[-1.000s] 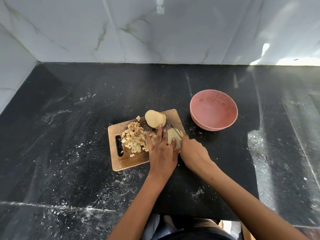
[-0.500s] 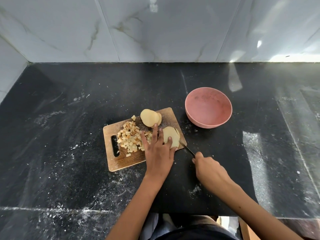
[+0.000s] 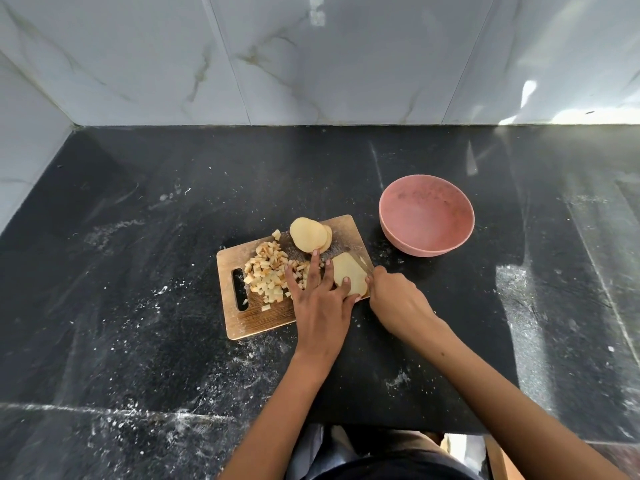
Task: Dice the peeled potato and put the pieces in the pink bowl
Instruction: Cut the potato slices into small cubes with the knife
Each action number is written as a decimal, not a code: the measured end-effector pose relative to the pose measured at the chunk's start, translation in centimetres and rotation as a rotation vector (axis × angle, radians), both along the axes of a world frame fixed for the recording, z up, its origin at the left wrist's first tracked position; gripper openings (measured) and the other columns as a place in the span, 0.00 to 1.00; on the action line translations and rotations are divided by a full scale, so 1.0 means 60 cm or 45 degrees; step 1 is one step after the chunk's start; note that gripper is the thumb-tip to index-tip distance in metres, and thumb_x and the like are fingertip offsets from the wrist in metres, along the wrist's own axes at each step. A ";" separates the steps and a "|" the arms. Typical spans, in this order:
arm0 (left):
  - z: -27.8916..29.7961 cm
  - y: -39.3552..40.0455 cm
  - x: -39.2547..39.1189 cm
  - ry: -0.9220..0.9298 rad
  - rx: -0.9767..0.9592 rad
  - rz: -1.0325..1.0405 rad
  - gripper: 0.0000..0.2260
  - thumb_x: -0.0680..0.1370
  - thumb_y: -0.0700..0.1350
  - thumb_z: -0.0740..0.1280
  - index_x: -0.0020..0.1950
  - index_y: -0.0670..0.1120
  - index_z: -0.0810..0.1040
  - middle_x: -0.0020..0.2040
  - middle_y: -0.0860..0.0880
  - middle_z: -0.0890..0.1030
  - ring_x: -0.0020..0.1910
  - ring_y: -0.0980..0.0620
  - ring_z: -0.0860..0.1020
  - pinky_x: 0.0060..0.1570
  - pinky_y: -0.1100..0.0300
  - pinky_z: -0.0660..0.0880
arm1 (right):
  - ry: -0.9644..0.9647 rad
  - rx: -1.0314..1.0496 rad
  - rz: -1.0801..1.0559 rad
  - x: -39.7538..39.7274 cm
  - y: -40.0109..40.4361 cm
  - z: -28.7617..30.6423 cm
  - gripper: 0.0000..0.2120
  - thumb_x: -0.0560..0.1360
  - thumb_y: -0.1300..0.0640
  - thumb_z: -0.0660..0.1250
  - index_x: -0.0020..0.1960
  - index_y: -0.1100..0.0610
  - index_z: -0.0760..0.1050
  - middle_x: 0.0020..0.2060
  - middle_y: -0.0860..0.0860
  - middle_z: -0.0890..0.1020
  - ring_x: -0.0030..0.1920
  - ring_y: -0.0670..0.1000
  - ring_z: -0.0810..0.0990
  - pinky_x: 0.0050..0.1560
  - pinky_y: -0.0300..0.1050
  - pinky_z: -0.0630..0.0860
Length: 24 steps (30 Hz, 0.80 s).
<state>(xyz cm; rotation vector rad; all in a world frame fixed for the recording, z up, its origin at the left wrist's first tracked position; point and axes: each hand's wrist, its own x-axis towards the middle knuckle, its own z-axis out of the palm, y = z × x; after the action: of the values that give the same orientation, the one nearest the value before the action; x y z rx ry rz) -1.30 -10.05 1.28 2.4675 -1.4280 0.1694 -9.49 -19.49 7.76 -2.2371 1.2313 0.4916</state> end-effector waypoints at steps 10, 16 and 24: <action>-0.007 -0.001 -0.003 0.020 -0.015 0.007 0.09 0.70 0.49 0.76 0.48 0.48 0.86 0.59 0.41 0.81 0.71 0.40 0.68 0.71 0.37 0.40 | 0.082 -0.009 0.024 -0.038 0.022 -0.016 0.12 0.81 0.60 0.51 0.64 0.59 0.63 0.52 0.58 0.78 0.50 0.59 0.79 0.41 0.49 0.70; -0.007 0.000 -0.002 0.024 -0.010 -0.007 0.09 0.70 0.49 0.76 0.49 0.49 0.85 0.59 0.41 0.81 0.71 0.39 0.68 0.70 0.36 0.43 | -0.050 -0.020 -0.042 -0.038 0.017 -0.018 0.09 0.82 0.58 0.51 0.58 0.60 0.65 0.48 0.59 0.78 0.47 0.61 0.79 0.40 0.51 0.71; -0.006 0.001 -0.004 0.017 -0.003 0.005 0.09 0.70 0.49 0.76 0.49 0.48 0.85 0.59 0.41 0.81 0.71 0.39 0.68 0.70 0.35 0.44 | -0.329 -0.086 -0.150 -0.028 0.000 -0.022 0.10 0.82 0.50 0.55 0.51 0.58 0.66 0.41 0.55 0.78 0.39 0.56 0.78 0.36 0.51 0.73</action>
<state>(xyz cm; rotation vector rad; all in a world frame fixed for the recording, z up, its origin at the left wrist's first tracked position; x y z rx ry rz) -1.52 -10.02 0.93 2.4653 -1.4169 0.1550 -11.15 -19.51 6.46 -2.1855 1.2492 0.1122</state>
